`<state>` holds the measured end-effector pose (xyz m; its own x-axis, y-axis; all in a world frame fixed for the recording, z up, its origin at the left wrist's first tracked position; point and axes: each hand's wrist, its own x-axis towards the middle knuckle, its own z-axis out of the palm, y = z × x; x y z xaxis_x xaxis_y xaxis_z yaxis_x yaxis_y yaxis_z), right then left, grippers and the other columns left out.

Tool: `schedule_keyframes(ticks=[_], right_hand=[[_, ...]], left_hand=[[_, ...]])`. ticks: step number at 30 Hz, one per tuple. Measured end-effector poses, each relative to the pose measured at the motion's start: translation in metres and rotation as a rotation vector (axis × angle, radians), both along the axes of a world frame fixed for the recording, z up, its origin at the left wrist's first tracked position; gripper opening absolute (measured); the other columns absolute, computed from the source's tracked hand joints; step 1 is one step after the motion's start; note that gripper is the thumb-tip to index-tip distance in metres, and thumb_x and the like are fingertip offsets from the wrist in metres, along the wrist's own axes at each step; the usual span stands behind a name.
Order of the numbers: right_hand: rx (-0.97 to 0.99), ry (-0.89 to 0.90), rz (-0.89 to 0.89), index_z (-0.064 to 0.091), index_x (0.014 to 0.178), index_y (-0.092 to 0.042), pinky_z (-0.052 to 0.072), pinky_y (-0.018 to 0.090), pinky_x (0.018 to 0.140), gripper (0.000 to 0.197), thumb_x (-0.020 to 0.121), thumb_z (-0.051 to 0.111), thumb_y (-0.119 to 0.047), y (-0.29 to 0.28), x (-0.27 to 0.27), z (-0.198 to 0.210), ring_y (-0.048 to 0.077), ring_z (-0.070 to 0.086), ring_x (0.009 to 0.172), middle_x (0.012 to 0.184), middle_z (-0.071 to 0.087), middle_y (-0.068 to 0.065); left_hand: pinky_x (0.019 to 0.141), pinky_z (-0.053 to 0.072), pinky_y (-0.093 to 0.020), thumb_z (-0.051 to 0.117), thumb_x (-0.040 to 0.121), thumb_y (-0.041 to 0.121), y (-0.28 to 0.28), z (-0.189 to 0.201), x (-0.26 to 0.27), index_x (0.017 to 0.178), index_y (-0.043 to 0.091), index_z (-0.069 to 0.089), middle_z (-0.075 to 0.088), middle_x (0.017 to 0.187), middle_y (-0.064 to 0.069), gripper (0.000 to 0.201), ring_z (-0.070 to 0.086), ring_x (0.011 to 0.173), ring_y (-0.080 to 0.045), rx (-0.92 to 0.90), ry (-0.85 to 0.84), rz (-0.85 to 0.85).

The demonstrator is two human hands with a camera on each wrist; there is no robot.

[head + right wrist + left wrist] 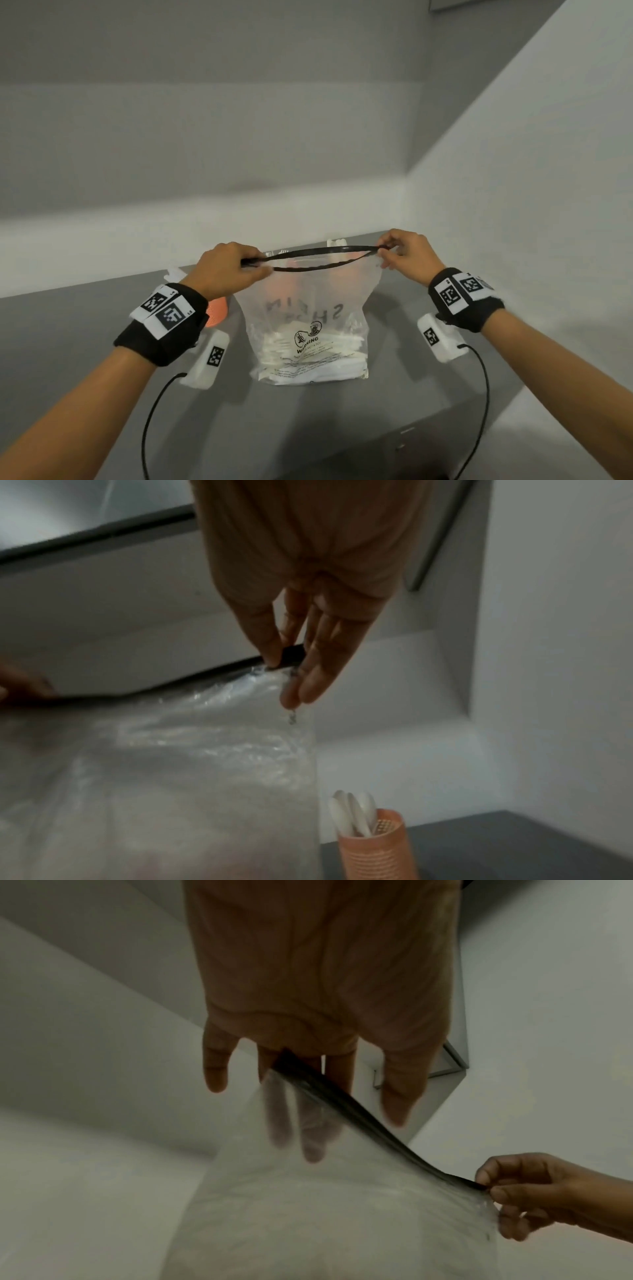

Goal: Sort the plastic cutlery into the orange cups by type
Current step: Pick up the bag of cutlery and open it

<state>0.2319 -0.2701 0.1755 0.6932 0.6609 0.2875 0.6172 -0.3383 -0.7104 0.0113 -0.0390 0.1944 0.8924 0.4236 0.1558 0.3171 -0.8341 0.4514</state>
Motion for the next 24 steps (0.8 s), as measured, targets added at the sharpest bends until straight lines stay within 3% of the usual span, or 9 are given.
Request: schedule_keyframes(ticks=[2, 4, 7, 12, 14, 16, 18, 21, 24], right_hand=[[0.052, 0.092, -0.021, 0.062, 0.081, -0.008, 0.053, 0.023, 0.068, 0.010, 0.083, 0.061, 0.002, 0.001, -0.006, 0.000, 0.009, 0.062, 0.058, 0.077, 0.062, 0.005], [0.082, 0.140, -0.038, 0.061, 0.074, -0.014, 0.054, 0.023, 0.065, 0.012, 0.083, 0.065, -0.007, 0.003, -0.012, 0.000, 0.003, 0.061, 0.051, 0.072, 0.061, 0.001], [0.054, 0.100, -0.083, 0.063, 0.072, -0.018, 0.052, 0.027, 0.067, 0.012, 0.077, 0.074, -0.019, 0.005, -0.016, 0.000, 0.010, 0.059, 0.062, 0.075, 0.064, 0.004], [-0.239, 0.026, -0.156, 0.068, 0.086, 0.000, 0.047, 0.030, 0.076, 0.015, 0.080, 0.069, -0.014, 0.005, -0.019, -0.003, 0.018, 0.056, 0.076, 0.081, 0.063, 0.010], [-0.151, 0.276, -0.138, 0.063, 0.080, -0.001, 0.053, 0.030, 0.076, 0.010, 0.085, 0.063, -0.009, 0.005, -0.020, -0.004, 0.019, 0.061, 0.068, 0.076, 0.064, 0.011], [0.153, 0.749, -0.089, 0.057, 0.078, -0.003, 0.057, 0.022, 0.065, 0.012, 0.090, 0.055, -0.002, 0.006, -0.021, -0.002, 0.014, 0.067, 0.056, 0.063, 0.069, 0.009], [0.442, 1.106, -0.032, 0.056, 0.082, -0.001, 0.058, 0.023, 0.061, 0.015, 0.093, 0.046, 0.002, 0.009, -0.023, 0.000, 0.014, 0.069, 0.055, 0.068, 0.069, 0.009], [0.657, 1.379, -0.009, 0.053, 0.084, 0.001, 0.054, 0.035, 0.080, 0.020, 0.095, 0.037, 0.004, 0.019, -0.033, -0.003, 0.024, 0.064, 0.072, 0.085, 0.057, 0.015], [0.773, 1.472, -0.014, 0.051, 0.083, -0.003, 0.058, 0.030, 0.068, 0.026, 0.089, 0.028, 0.008, 0.027, -0.039, -0.011, 0.019, 0.049, 0.066, 0.080, 0.052, 0.011]], left_hand=[[0.069, 0.044, -0.030, 0.045, 0.080, 0.066, -0.007, 0.000, 0.009, 0.075, 0.024, 0.066, 0.062, 0.069, 0.005, 0.047, 0.056, 0.071, -0.017, 0.068, 0.016, 0.014], [0.062, 0.033, -0.027, 0.043, 0.087, 0.060, -0.016, 0.000, 0.019, 0.064, 0.021, 0.057, 0.051, 0.058, 0.004, 0.048, 0.050, 0.065, -0.019, 0.204, 0.035, 0.047], [0.070, 0.032, -0.028, 0.049, 0.091, 0.045, -0.026, -0.004, 0.029, 0.090, 0.020, 0.065, 0.061, 0.079, 0.002, 0.029, 0.055, 0.080, -0.021, 0.347, 0.088, 0.044], [0.062, 0.033, -0.029, 0.042, 0.097, 0.029, -0.033, -0.013, 0.037, 0.101, 0.010, 0.060, 0.067, 0.091, -0.010, 0.027, 0.060, 0.086, -0.031, 0.325, -0.082, 0.057], [0.061, 0.034, -0.029, 0.043, 0.096, 0.036, -0.035, -0.018, 0.035, 0.102, 0.010, 0.057, 0.066, 0.089, -0.011, 0.031, 0.060, 0.084, -0.032, 0.340, -0.111, 0.036], [0.062, 0.038, -0.030, 0.050, 0.091, 0.045, -0.034, -0.026, 0.031, 0.105, 0.013, 0.055, 0.066, 0.091, -0.009, 0.036, 0.061, 0.087, -0.031, 0.342, -0.060, 0.017], [0.069, 0.042, -0.032, 0.053, 0.088, 0.046, -0.033, -0.040, 0.027, 0.110, 0.016, 0.053, 0.066, 0.100, -0.008, 0.038, 0.061, 0.095, -0.029, 0.385, 0.102, 0.020], [0.079, 0.047, -0.034, 0.050, 0.090, 0.040, -0.037, -0.068, 0.021, 0.108, 0.015, 0.056, 0.066, 0.107, -0.008, 0.031, 0.061, 0.100, -0.027, 0.437, 0.336, 0.036], [0.082, 0.047, -0.034, 0.042, 0.095, 0.028, -0.031, -0.088, 0.017, 0.105, 0.010, 0.060, 0.066, 0.107, -0.011, 0.028, 0.061, 0.099, -0.028, 0.243, 0.405, 0.121]])
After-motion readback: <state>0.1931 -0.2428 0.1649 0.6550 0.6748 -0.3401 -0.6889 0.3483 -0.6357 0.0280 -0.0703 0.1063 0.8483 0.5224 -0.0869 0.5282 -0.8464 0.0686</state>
